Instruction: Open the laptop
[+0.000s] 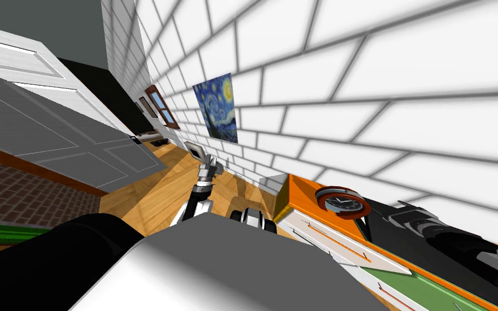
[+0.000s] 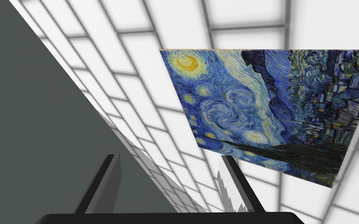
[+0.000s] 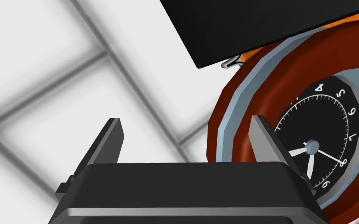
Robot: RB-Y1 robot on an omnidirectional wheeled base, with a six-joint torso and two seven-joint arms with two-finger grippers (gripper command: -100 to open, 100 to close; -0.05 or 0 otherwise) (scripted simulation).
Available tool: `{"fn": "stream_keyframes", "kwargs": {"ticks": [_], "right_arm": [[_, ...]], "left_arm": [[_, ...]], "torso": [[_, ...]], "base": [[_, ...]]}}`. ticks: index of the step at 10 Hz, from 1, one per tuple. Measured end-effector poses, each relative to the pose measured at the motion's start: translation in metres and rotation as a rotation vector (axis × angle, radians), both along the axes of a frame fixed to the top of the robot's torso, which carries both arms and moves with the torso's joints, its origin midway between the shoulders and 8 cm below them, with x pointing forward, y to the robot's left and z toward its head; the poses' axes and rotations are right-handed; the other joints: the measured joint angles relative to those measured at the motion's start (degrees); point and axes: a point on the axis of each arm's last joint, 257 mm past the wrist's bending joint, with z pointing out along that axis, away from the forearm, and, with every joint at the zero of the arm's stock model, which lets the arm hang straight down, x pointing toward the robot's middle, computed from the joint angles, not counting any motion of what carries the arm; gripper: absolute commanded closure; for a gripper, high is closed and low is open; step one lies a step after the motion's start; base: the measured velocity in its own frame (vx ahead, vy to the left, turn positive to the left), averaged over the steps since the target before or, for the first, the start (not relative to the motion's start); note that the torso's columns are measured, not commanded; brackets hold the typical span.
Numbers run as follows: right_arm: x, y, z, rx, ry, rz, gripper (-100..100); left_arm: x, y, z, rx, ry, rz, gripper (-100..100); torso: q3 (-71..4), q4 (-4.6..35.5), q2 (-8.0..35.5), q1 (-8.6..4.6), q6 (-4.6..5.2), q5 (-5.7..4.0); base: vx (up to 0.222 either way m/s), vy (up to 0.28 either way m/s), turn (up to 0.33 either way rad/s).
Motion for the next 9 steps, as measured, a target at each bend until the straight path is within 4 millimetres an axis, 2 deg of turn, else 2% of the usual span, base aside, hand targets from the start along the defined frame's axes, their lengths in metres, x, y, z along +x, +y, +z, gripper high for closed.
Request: {"fn": "stream_keyframes", "kwargs": {"ticks": [9], "right_arm": [[-0.024,0.009,-0.006,0.081,0.133,0.039,-100]], "left_arm": [[0.000,0.000,0.000,0.000,0.000,0.000,0]], "torso": [[0.0,0.0,0.0,0.18,0.05,0.07]], "base": [[-0.024,-0.059,0.093]]}}
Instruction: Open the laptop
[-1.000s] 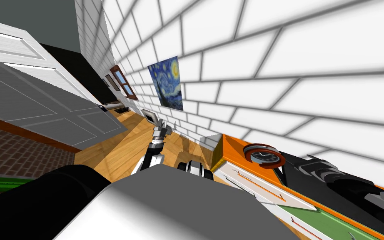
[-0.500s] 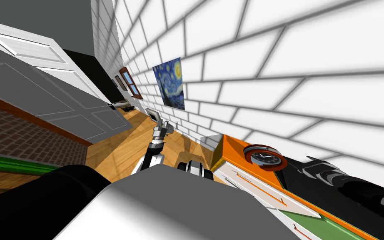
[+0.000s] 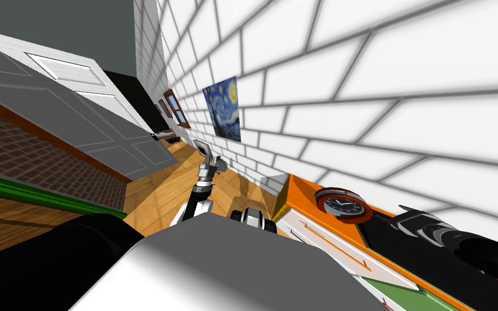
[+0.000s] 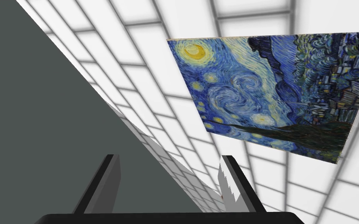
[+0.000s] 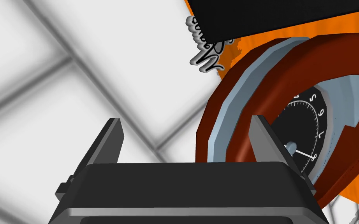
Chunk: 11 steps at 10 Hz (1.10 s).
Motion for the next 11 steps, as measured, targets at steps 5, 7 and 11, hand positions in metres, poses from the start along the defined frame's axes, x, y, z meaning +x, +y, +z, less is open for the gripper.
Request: {"fn": "stream_keyframes", "kwargs": {"ticks": [5,7,11], "right_arm": [[0.000,-0.001,0.004,-0.001,-0.001,-0.002,-100],[0.009,0.002,0.016,-0.002,-0.002,0.011,-100],[0.022,0.006,0.039,-0.004,-0.001,0.035,-100]], "left_arm": [[0.000,0.000,0.000,0.000,0.000,0.000,0],[0.000,0.000,0.000,0.000,0.000,0.000,0],[0.000,0.000,0.000,0.000,0.000,0.000,0]], "torso": [[0.0,0.0,0.1,-0.07,-0.03,-0.01],[0.0,0.0,0.1,-0.12,-0.03,-0.03],[0.0,0.0,0.0,-0.14,-0.02,-0.04]], "base": [[0.022,-0.009,-0.025],[0.009,0.011,-0.052],[0.009,0.010,-0.063]]}}
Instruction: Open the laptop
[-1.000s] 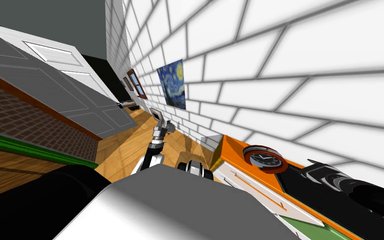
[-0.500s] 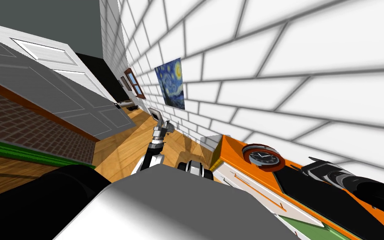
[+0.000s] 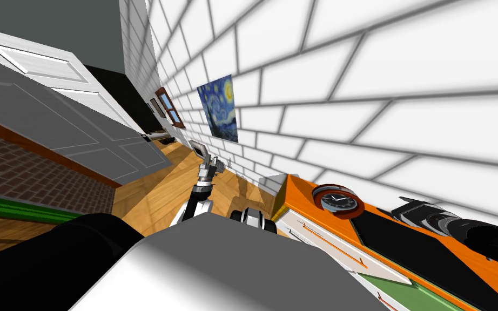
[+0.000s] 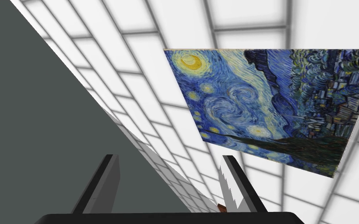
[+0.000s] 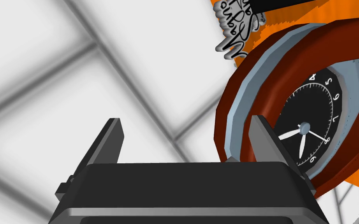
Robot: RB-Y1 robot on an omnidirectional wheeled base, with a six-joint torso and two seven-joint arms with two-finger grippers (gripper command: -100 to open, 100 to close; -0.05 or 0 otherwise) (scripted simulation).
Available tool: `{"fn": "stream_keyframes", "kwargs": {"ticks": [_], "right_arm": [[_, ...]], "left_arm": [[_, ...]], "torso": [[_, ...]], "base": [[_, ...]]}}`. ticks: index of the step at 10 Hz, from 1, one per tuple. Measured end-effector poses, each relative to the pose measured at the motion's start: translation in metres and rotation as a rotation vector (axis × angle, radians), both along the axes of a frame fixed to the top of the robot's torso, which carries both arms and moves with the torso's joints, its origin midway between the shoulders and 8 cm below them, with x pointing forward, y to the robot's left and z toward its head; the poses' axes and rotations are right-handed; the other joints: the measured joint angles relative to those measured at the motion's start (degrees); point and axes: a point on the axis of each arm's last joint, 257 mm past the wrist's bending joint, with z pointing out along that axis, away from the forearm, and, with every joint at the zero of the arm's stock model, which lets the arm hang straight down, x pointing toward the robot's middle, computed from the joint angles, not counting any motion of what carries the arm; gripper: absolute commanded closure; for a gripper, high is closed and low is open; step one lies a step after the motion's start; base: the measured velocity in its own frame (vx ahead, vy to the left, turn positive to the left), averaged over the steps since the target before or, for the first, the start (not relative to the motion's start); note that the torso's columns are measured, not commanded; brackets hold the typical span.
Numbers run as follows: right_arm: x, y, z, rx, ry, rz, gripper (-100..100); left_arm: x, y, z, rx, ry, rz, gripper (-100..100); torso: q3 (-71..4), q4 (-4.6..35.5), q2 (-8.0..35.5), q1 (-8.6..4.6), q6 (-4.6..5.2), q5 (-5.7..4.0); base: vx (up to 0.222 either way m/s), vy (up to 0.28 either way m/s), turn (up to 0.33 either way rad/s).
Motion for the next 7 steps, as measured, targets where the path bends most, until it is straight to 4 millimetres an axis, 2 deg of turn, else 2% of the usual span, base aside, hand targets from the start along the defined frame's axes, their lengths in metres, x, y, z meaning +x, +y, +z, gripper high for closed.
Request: {"fn": "stream_keyframes", "kwargs": {"ticks": [1,2,7], "right_arm": [[0.0028,0.0044,0.0048,0.002,0.002,0.007,-100],[0.0034,0.0050,0.0056,0.003,0.001,0.007,0],[0.0033,0.0049,0.0055,0.003,0.001,0.007,0]], "left_arm": [[0.0000,0.0000,0.0000,0.000,0.000,0.000,0],[0.0000,0.0000,0.0000,0.000,0.000,0.000,0],[0.0000,0.0000,0.0000,0.000,0.000,0.000,0]], "torso": [[0.0,0.0,0.0,0.01,0.00,0.00],[0.0,0.0,0.0,-0.02,-0.01,-0.02],[0.0,0.0,0.0,0.01,0.00,0.00]], "base": [[0.000,0.000,0.000],[0.000,0.000,0.000],[0.000,0.000,0.000]]}}
